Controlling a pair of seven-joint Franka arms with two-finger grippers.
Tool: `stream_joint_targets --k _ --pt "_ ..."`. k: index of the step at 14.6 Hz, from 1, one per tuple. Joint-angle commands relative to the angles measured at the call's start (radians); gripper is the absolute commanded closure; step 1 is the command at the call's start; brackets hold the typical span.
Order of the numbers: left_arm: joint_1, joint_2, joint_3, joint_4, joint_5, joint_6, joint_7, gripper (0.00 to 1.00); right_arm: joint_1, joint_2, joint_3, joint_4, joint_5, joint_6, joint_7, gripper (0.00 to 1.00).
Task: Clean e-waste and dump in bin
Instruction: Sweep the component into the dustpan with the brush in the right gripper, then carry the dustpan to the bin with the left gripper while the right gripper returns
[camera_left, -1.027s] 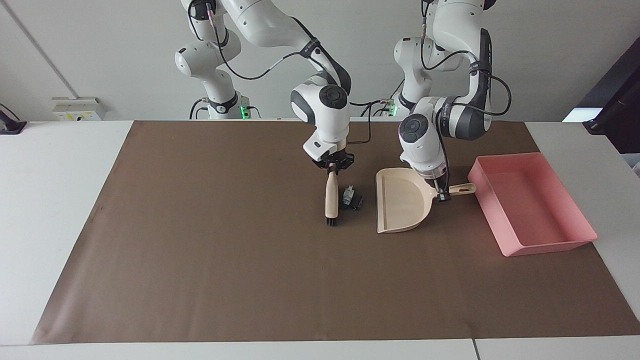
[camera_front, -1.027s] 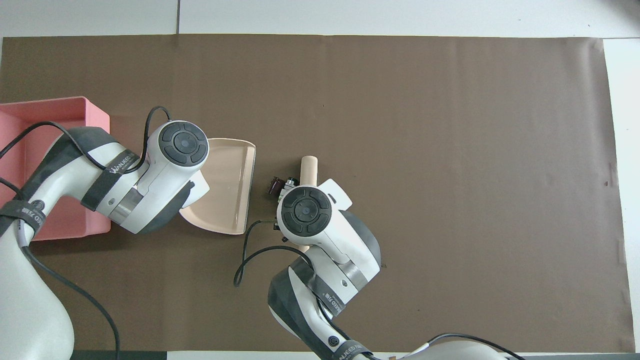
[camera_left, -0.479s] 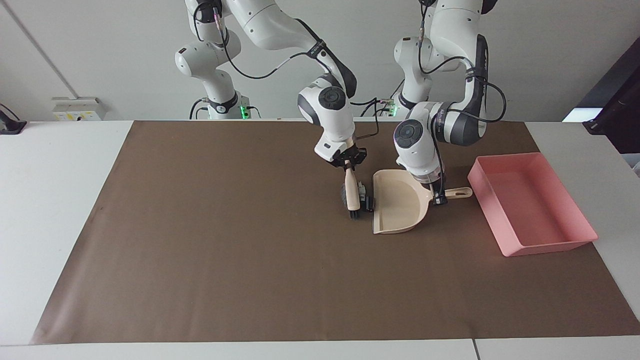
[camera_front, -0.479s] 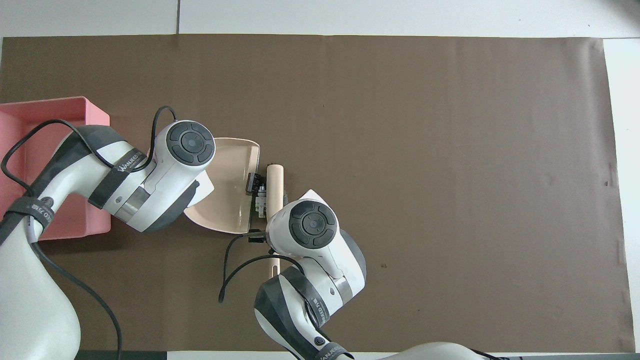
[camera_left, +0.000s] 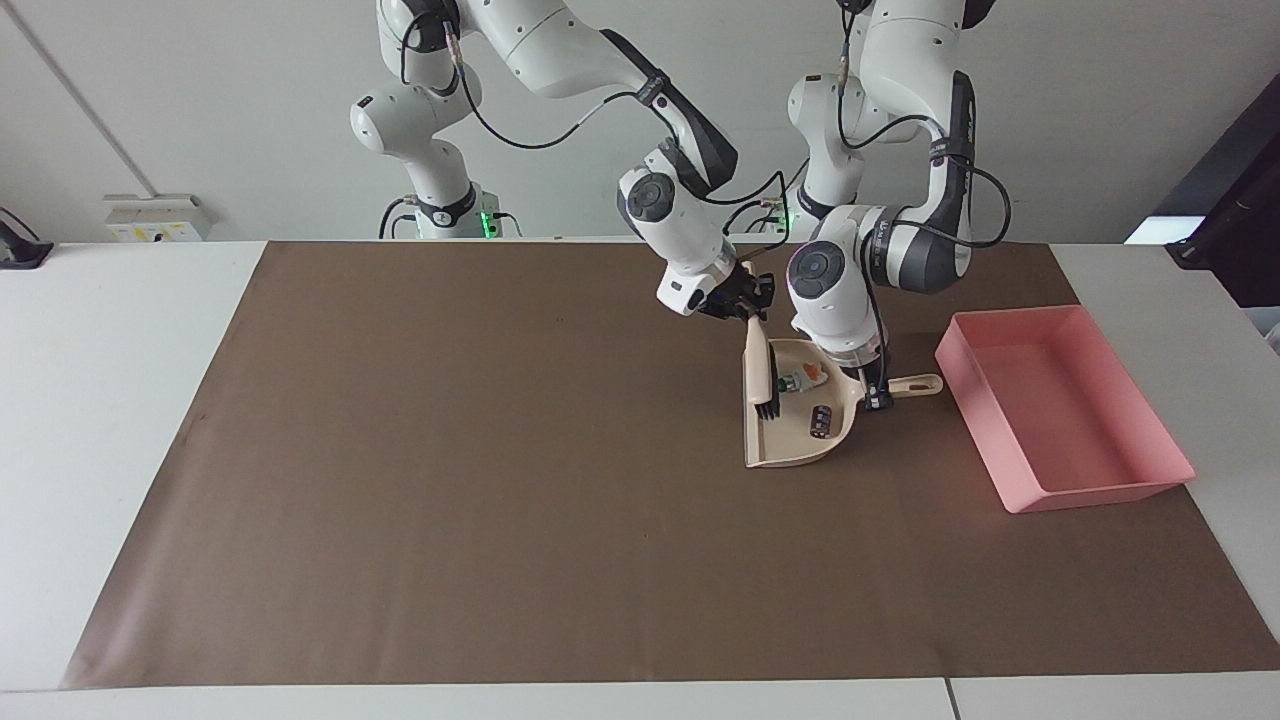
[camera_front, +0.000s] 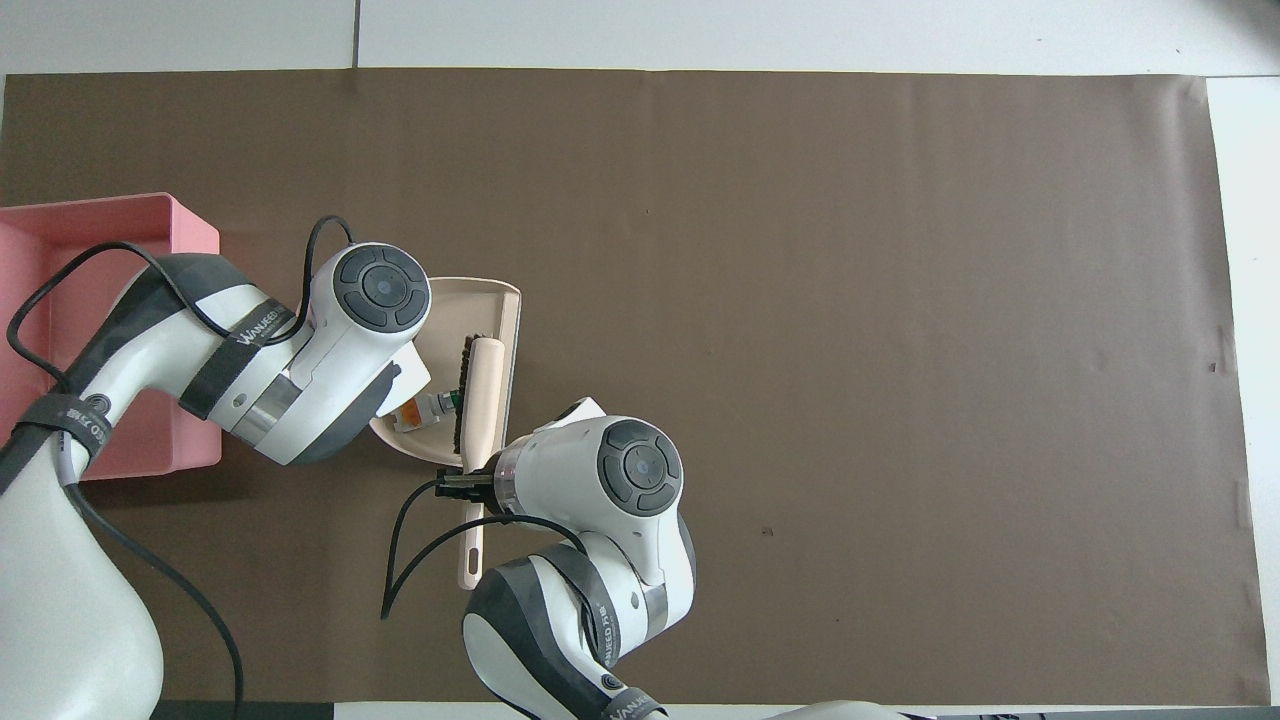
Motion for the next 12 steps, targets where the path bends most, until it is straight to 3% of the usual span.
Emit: stream_joint_targets --k 1,4,6,9,12 --pt "0.011 -0.007 0.001 -0.055 -0.037 0.094 -0.006 1.00 -0.014 -0.018 0.005 0.018 0.031 -0.046 -0.016 1.00" --pt "0.046 -0.016 0.001 -0.082 -0.113 0.167 0.017 1.00 -0.041 -0.109 -0.008 -0.010 0.009 -0.147 0.028 1.00" --pt "0.075 -0.021 0.001 -0.073 -0.203 0.168 0.110 1.00 -0.084 -0.210 -0.015 -0.073 -0.094 -0.207 0.120 1.00" --pt "0.086 -0.076 0.003 -0.069 -0.253 0.140 0.177 1.00 -0.196 -0.326 -0.014 -0.084 -0.332 -0.464 0.215 1.00" --pt "0.133 -0.117 0.007 -0.008 -0.328 0.048 0.281 1.00 -0.361 -0.408 -0.011 -0.085 -0.480 -0.711 0.182 1.00"
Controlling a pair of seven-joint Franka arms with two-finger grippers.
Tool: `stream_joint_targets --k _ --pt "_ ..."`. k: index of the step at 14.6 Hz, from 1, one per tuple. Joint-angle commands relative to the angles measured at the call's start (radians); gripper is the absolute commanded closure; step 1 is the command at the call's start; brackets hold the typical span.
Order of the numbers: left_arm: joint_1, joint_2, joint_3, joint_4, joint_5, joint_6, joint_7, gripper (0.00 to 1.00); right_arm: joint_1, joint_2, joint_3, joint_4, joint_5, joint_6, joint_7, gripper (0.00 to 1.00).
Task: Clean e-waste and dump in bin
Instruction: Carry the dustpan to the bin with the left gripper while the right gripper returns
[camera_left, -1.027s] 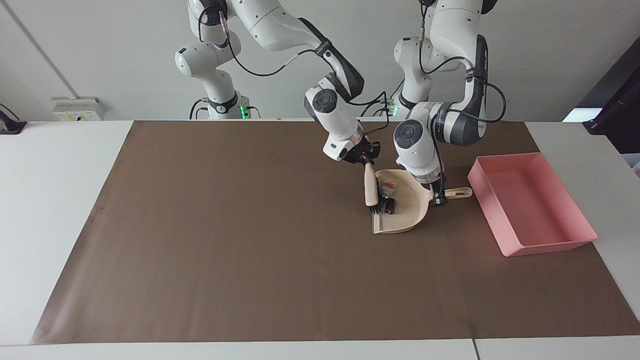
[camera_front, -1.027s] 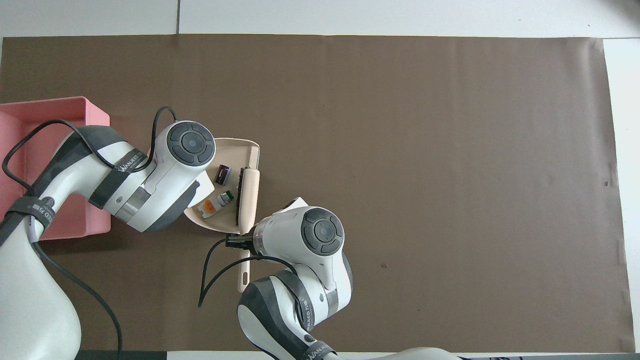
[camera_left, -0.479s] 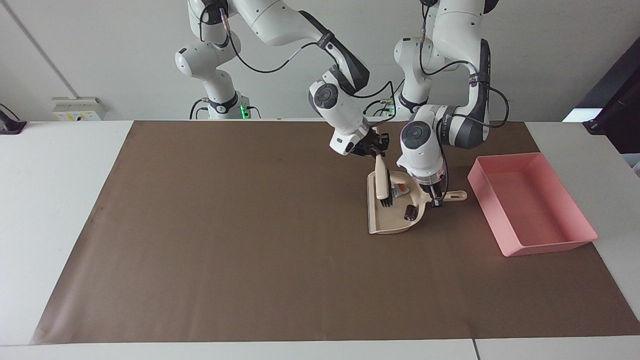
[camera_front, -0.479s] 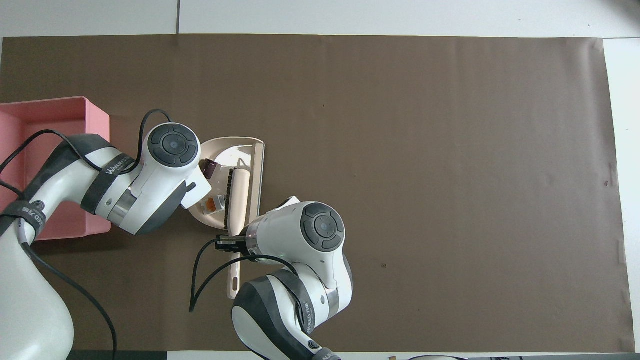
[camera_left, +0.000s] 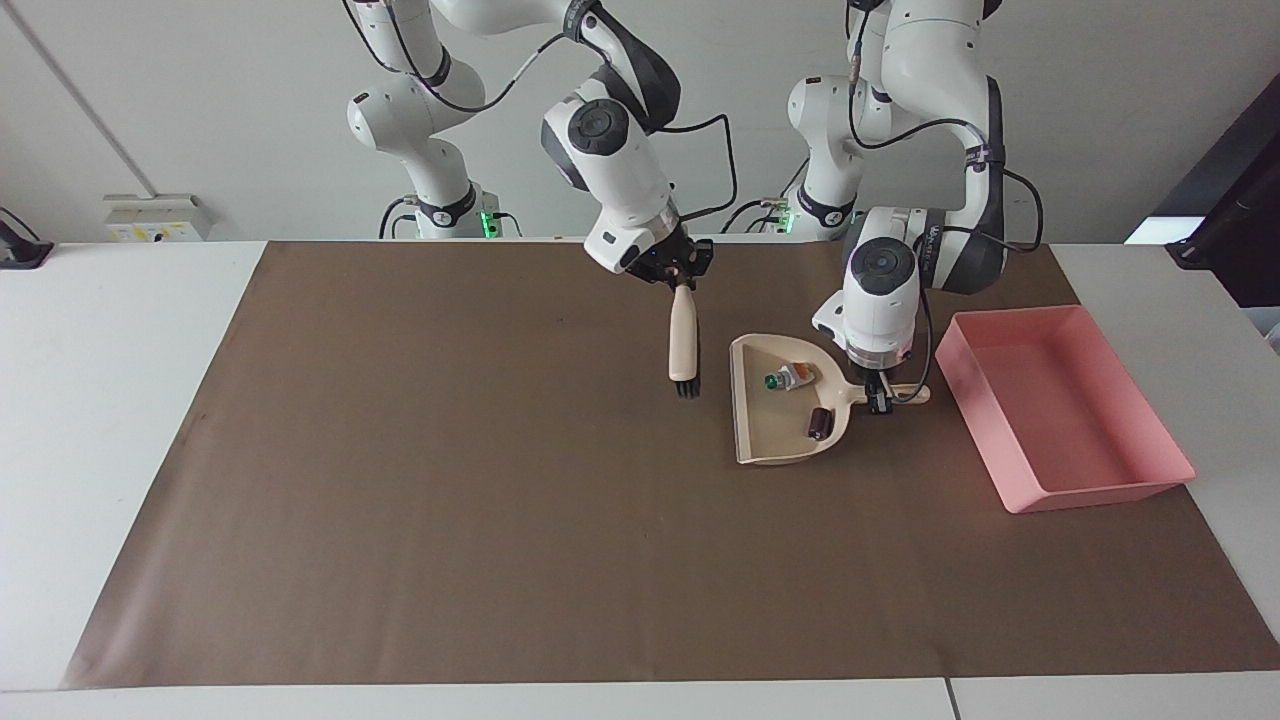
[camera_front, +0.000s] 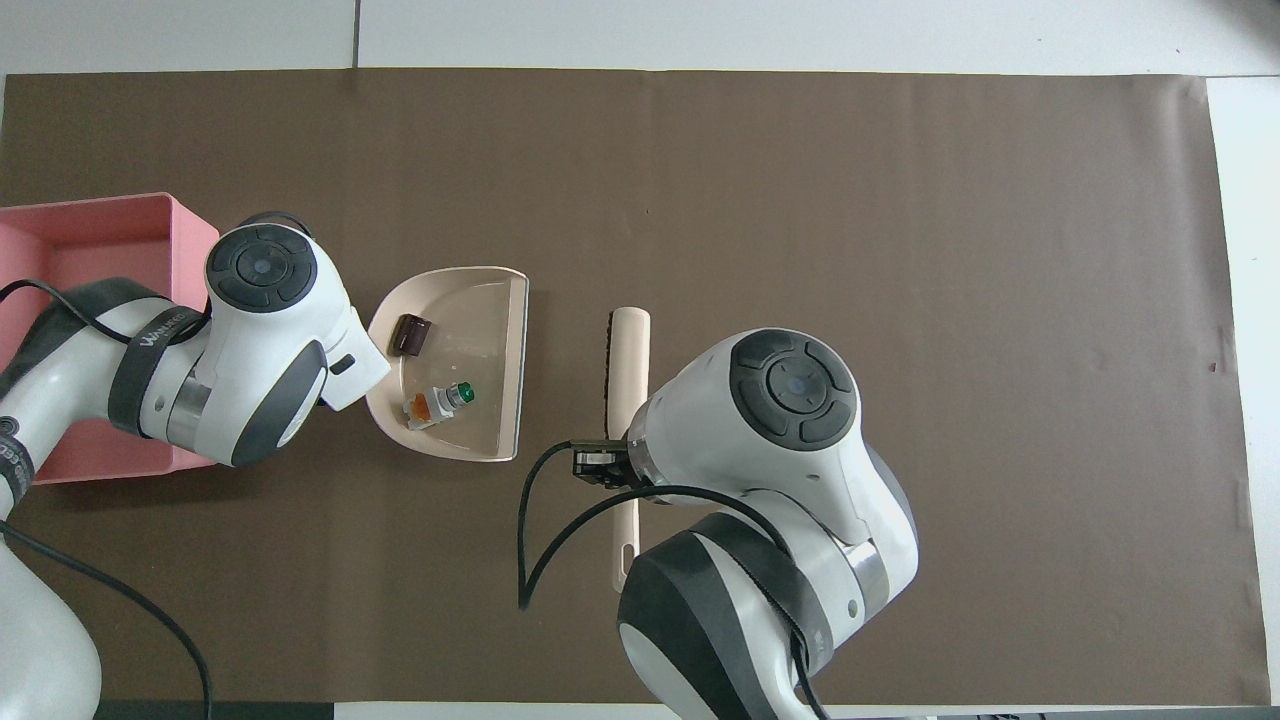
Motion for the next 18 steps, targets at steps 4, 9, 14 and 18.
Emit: stream_joint_targets --k 4,9,14,18 --pt "0.139 -0.065 0.004 0.203 -0.154 -0.251 0.241 1.00 -0.371 -0.092 0.014 -0.045 -0.172 -0.292 -0.284 1.00" --pt "0.312 -0.076 0.010 0.275 -0.166 -0.277 0.333 1.00 -0.641 -0.099 0.015 -0.164 -0.319 -0.211 -0.611 1.00" --pt "0.472 -0.024 0.032 0.373 -0.105 -0.224 0.479 1.00 -0.775 -0.099 0.015 -0.331 -0.338 0.042 -0.698 1.00" --pt "0.550 -0.005 0.041 0.387 0.022 -0.091 0.497 1.00 -0.782 -0.112 0.014 -0.413 -0.339 0.175 -0.748 1.00"
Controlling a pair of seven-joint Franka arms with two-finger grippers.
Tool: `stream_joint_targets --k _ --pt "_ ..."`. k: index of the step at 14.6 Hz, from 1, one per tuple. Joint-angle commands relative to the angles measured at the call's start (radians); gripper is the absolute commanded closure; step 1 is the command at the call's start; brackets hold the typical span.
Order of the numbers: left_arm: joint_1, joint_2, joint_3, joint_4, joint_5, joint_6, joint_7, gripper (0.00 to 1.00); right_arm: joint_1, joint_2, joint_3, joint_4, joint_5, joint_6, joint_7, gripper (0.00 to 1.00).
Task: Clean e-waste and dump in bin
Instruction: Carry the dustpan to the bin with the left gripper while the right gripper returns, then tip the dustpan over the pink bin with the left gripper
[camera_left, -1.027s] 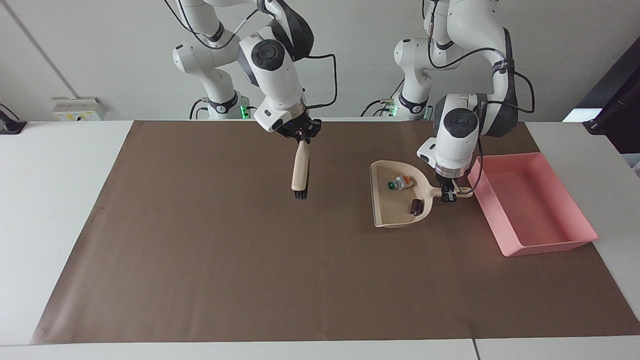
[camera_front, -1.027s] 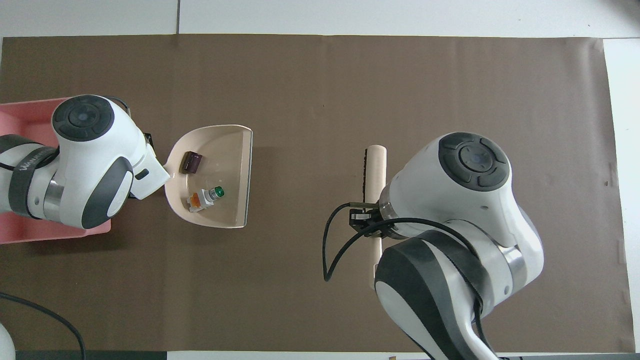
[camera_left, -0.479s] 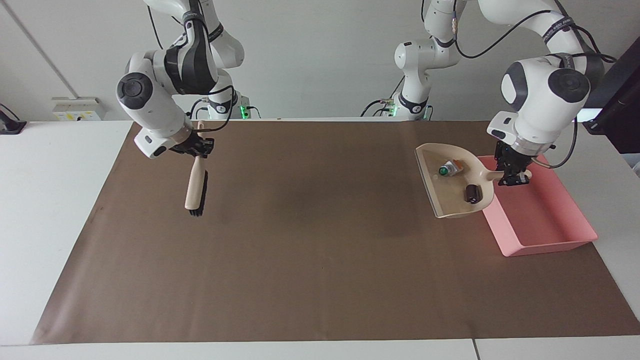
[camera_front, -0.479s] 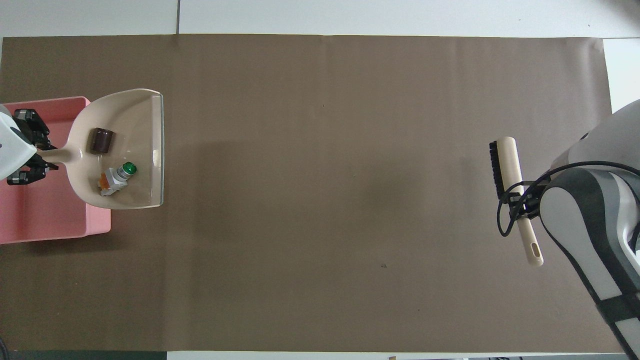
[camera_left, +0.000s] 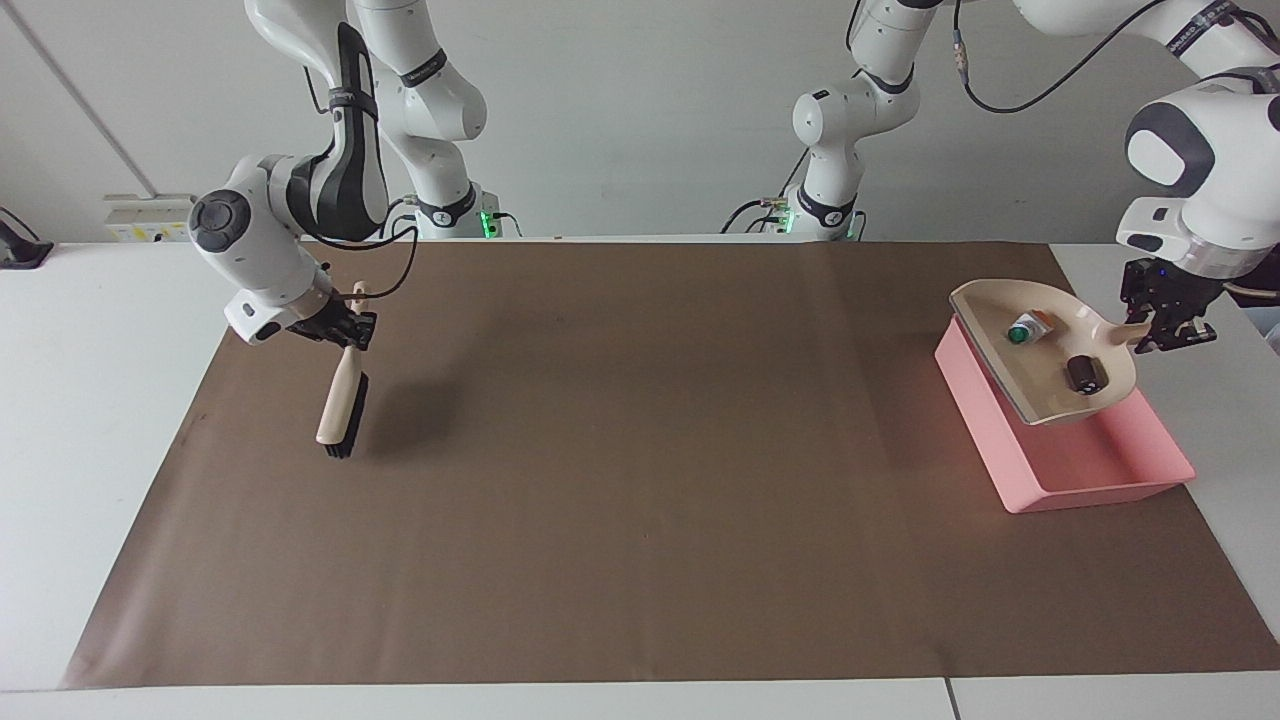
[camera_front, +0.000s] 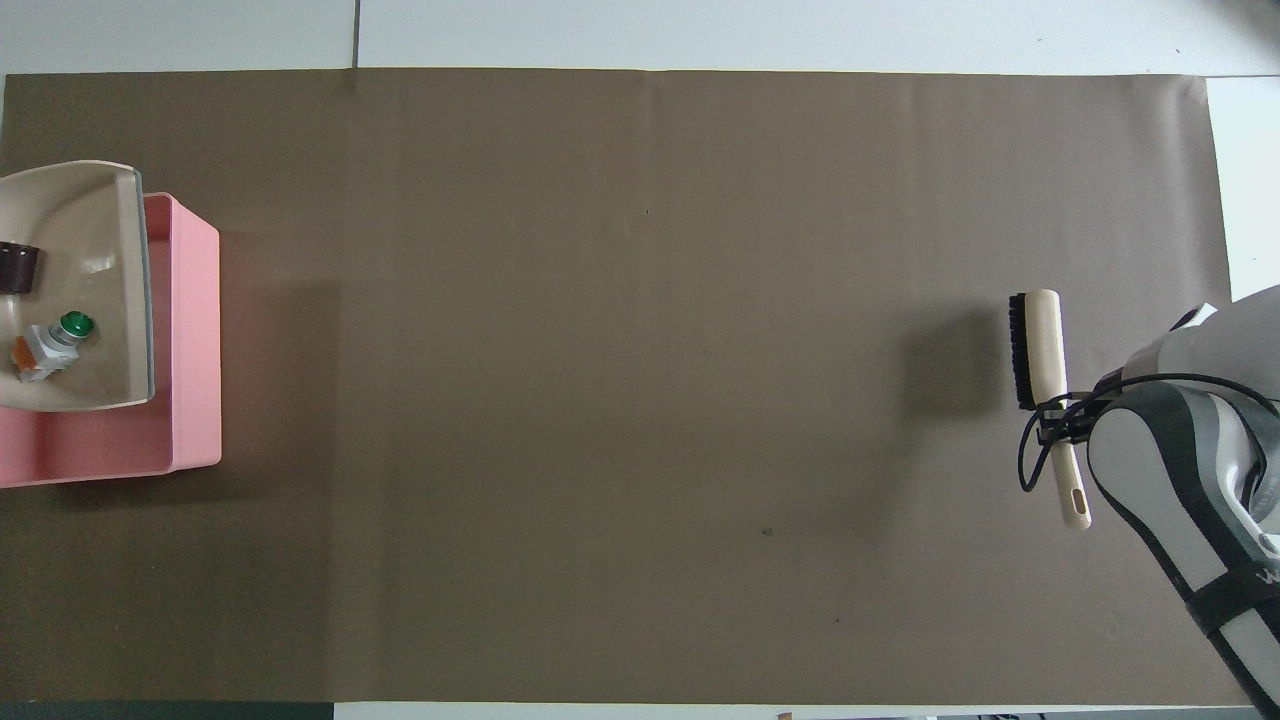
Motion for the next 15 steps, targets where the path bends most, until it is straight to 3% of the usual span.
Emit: stream_joint_targets --k 1,3,6,10,13,15 --pt "0.027 0.028 0.000 0.029 0.119 0.094 0.005 1.00 -0.027 -0.040 0.017 -0.062 -0.016 0.072 -0.056 1.00" --pt "0.029 0.042 0.000 0.004 0.207 0.150 -0.026 1.00 -0.028 -0.042 0.017 -0.077 -0.016 0.099 -0.076 1.00" --pt "0.006 0.039 -0.001 -0.045 0.445 0.154 -0.159 1.00 -0.036 -0.049 0.017 -0.099 -0.016 0.125 -0.092 1.00" --pt "-0.029 0.013 0.000 -0.114 0.637 0.157 -0.264 1.00 -0.037 -0.058 0.017 -0.125 -0.016 0.152 -0.124 0.96" --pt "-0.065 -0.027 0.000 -0.190 0.773 0.130 -0.392 1.00 -0.037 -0.058 0.017 -0.131 -0.016 0.152 -0.142 0.85" --pt "-0.075 -0.033 -0.001 -0.197 0.845 0.092 -0.431 1.00 -0.037 -0.058 0.017 -0.131 -0.016 0.149 -0.142 0.68"
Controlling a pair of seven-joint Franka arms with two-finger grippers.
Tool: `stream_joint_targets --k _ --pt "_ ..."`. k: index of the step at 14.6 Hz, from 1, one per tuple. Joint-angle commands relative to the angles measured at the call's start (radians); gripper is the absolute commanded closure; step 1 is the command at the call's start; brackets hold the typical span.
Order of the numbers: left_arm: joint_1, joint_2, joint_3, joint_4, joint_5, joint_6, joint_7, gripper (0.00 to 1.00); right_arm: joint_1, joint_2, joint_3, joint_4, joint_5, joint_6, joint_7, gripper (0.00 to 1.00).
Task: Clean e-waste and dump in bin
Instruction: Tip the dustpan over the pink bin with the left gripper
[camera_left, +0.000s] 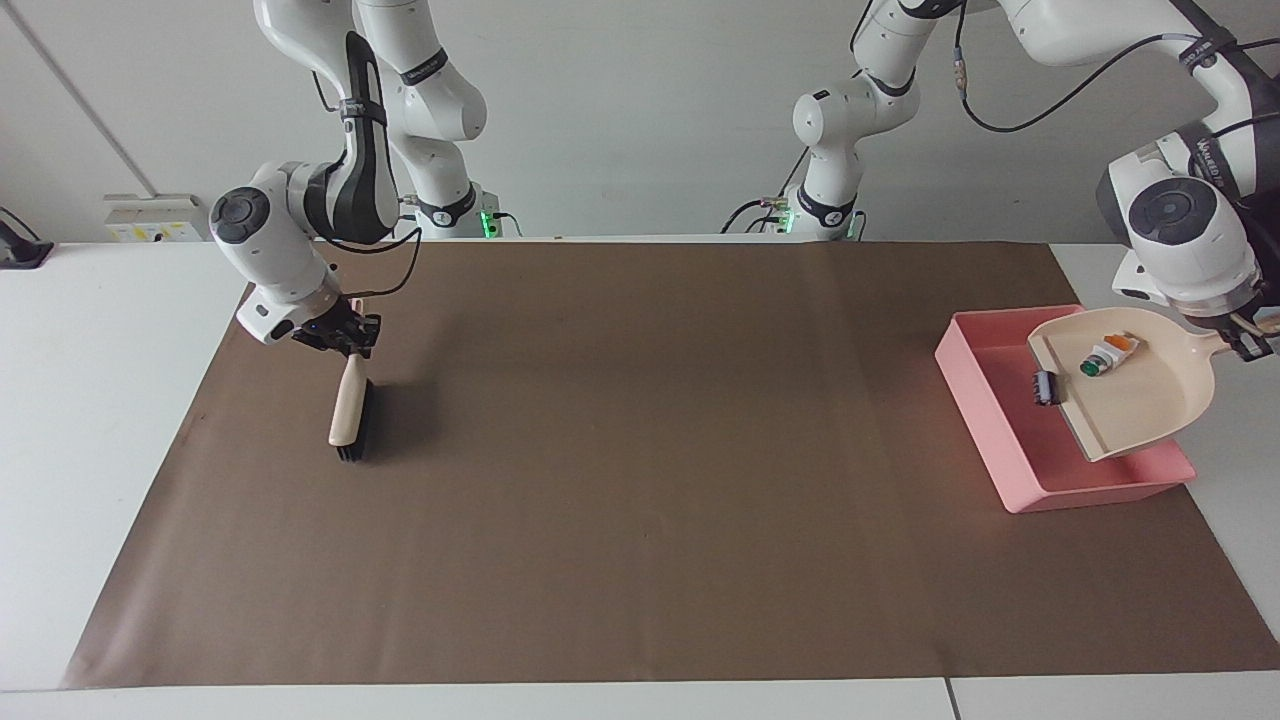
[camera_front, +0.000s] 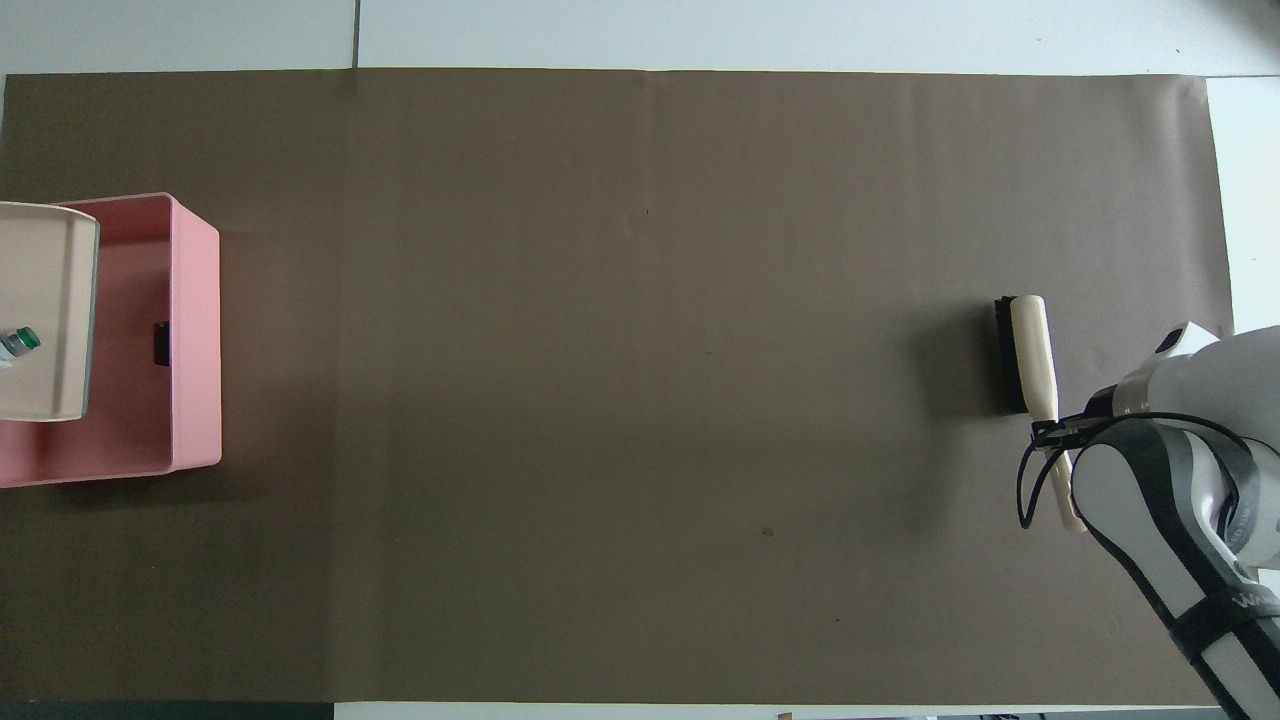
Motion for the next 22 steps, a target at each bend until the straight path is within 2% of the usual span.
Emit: stream_joint_targets --k 1,2,3,5,8,11,13,15,17,20,22 --pt "-0.037 -0.054 0.008 -0.052 0.102 -0.043 -0.053 1.00 -0.025 -0.021 0.016 -0.028 -0.016 0.012 -0.024 0.46" --pt "-0.039 -0.054 0.008 -0.051 0.133 -0.061 -0.054 1.00 -0.025 -0.021 0.016 -0.024 -0.016 0.007 -0.026 0.20" --pt "-0.048 -0.054 0.008 -0.048 0.163 -0.075 -0.053 1.00 -0.025 -0.021 0.018 -0.017 -0.016 -0.002 -0.027 0.00" --pt "-0.071 -0.056 0.008 -0.046 0.228 -0.120 -0.054 1.00 -0.024 -0.018 0.018 -0.001 -0.016 -0.013 -0.024 0.00" --pt "-0.122 -0.056 0.008 -0.041 0.309 -0.216 -0.091 1.00 -0.027 -0.002 0.018 0.094 -0.016 -0.100 -0.020 0.00" --pt "-0.116 -0.075 0.000 -0.006 0.283 -0.221 -0.068 1.00 -0.017 -0.044 0.019 0.169 -0.016 -0.152 -0.004 0.00" --pt "-0.123 -0.082 0.000 0.018 0.169 -0.217 0.002 1.00 -0.014 -0.052 0.030 0.264 -0.019 -0.195 0.092 0.00" --pt "-0.126 -0.079 -0.003 0.078 0.026 -0.223 0.077 1.00 0.034 -0.038 0.032 0.395 -0.024 -0.269 0.205 0.00" --pt "-0.152 -0.077 -0.003 0.087 -0.090 -0.217 0.151 1.00 0.047 -0.023 0.035 0.529 -0.057 -0.368 0.310 0.00" --pt "-0.258 -0.079 -0.001 0.039 -0.219 -0.230 0.148 1.00 0.041 0.031 0.033 0.796 -0.045 -0.607 0.353 0.00" --pt "-0.316 -0.079 -0.001 -0.006 -0.313 -0.229 0.138 1.00 0.050 0.070 0.021 0.890 -0.045 -0.686 0.352 0.00"
